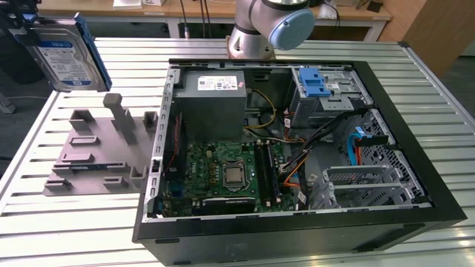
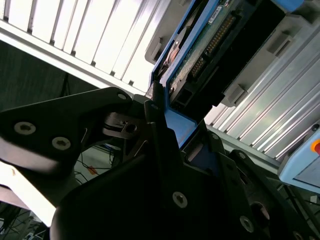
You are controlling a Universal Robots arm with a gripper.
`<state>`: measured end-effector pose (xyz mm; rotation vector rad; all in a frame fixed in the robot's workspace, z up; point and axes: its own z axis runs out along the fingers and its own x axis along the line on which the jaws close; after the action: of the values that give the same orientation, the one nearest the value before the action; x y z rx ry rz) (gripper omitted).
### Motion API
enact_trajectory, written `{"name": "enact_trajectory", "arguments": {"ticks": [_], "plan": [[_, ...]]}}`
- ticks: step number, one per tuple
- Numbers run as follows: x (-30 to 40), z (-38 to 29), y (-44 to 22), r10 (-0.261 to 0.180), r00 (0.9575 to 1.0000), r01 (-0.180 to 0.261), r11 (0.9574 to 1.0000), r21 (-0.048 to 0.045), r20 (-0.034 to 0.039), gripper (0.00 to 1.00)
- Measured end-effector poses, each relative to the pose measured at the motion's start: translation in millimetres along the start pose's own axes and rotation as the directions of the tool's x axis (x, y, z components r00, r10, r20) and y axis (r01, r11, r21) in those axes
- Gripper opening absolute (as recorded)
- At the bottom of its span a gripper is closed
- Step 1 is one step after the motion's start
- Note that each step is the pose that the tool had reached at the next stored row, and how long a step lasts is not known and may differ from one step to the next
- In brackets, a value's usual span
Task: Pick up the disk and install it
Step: 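Pick up the disk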
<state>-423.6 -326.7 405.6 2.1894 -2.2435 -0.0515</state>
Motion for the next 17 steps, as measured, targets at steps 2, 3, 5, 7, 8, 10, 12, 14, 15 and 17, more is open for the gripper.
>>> {"name": "enact_trajectory", "arguments": {"ticks": [2, 3, 5, 7, 8, 10, 12, 14, 15, 17], "plan": [[0.0, -0.6, 0.0, 0.0, 1.0, 0.0, 1.0, 0.0, 0.0, 0.36], [0.0, -0.9, 0.0, 0.0, 1.0, 0.0, 1.0, 0.0, 0.0, 0.36], [0.0, -1.6, 0.0, 0.0, 1.0, 0.0, 1.0, -0.0001, 0.0, 0.36], [0.0, -2.2, 0.0, 0.0, 1.0, 0.0, 1.0, 0.0, 0.0, 0.36], [-0.1, -2.6, 0.1, 0.0, 1.0, 0.0, 1.0, -0.0001, 0.0, 0.36], [-0.1, -3.2, 0.1, 0.0, 1.0, 0.0, 1.0, -0.0001, 0.0, 0.36], [-0.1, -3.8, 0.1, 0.0, 1.0, 0.0, 1.0, 0.0, 0.0, 0.36], [-0.1, -4.4, 0.1, 0.0, 1.0, 0.0, 1.0, 0.0, 0.0, 0.36], [-0.1, -4.7, 0.1, 0.0, 1.0, 0.0, 1.0, -0.0001, 0.0, 0.36], [-0.1, -5.3, 0.1, 0.0, 1.0, 0.0, 1.0, 0.0, 0.0, 0.36]]}}
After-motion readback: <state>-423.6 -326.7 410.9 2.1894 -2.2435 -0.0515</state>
